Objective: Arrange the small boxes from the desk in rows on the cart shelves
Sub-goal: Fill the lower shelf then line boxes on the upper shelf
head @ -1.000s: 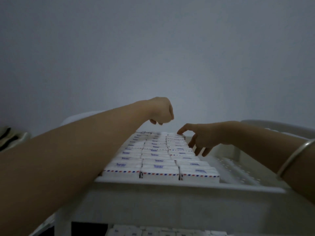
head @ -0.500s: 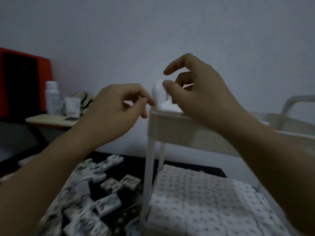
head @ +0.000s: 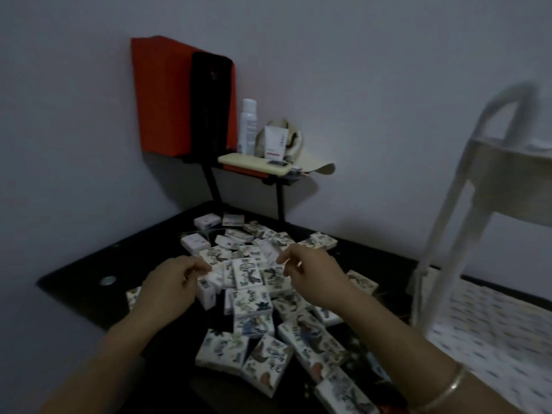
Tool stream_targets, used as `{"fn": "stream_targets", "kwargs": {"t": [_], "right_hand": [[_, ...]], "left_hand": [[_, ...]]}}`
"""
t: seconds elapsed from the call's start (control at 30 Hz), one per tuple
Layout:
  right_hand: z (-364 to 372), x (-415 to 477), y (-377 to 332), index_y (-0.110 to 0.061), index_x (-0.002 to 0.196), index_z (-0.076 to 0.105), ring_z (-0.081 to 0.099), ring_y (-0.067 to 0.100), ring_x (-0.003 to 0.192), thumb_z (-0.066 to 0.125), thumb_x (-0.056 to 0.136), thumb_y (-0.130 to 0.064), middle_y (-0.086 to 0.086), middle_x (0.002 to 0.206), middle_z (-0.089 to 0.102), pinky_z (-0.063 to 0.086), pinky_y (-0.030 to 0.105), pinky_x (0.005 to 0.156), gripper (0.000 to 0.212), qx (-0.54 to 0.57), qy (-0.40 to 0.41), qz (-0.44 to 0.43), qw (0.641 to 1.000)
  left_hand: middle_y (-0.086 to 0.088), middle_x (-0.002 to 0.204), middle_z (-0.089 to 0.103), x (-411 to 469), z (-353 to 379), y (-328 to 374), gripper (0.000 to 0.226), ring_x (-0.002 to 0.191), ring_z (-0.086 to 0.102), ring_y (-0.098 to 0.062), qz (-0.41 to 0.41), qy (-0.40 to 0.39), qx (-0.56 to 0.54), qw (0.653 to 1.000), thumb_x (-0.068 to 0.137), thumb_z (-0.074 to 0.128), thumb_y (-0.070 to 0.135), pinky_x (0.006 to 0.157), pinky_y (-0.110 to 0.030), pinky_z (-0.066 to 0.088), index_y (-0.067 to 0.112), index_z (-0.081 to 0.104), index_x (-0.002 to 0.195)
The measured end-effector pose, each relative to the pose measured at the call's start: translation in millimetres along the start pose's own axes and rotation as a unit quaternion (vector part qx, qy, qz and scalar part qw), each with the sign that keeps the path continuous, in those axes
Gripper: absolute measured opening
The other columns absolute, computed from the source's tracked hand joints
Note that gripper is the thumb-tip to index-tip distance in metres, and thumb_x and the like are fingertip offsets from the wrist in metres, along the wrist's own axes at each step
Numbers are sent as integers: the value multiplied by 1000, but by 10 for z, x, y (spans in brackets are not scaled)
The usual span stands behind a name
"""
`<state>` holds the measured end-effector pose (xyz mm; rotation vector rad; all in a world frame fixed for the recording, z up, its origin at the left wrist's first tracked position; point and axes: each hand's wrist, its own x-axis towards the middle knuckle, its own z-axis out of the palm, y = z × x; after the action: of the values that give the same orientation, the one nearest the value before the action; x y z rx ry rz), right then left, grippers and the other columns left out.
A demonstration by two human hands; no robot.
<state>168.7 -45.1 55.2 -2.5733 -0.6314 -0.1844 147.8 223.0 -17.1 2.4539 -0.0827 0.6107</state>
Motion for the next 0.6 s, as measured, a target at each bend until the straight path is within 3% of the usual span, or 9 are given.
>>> {"fn": "stream_targets", "kwargs": {"t": [0.1,0.2,0.3,0.43,0.6], "right_hand": [[255,241,183,-22,112,60,60,22,102,47,89,-4,0,113,65,51,35,83,32,-32,-2,40,999],[408,461,363,-20,126,54,58,23,109,50,87,-1,2,124,59,49,31,84,43,-66,-5,82,994],[524,671,455,-21,131,49,57,24,110,49,86,1,4,129,53,51,35,86,50,-89,2,82,993],[601,940,425,-19,130,51,58,25,107,52,92,-11,6,127,54,51,38,83,38,-94,64,44,993],[747,1156,383,-15,132,44,55,31,114,56,93,-29,12,129,52,46,36,88,44,-114,0,104,988]], "left_hand": [[9,103,65,-11,43,-183,41,100,57,-17,6,11,42,999,83,53,1,80,-28,44,37,66,100],[8,116,60,-33,94,-310,58,109,50,-20,40,-14,73,996,66,43,5,88,-38,45,34,66,110],[11,125,53,-40,158,-362,59,118,37,-13,64,-35,101,992,67,53,4,91,-36,35,36,64,116],[13,119,55,17,206,-408,51,114,37,-9,77,-22,99,992,68,73,7,87,-32,30,36,63,109],[11,113,55,69,274,-423,47,108,39,-9,88,-5,77,993,71,68,11,82,-30,31,32,64,112]]}}
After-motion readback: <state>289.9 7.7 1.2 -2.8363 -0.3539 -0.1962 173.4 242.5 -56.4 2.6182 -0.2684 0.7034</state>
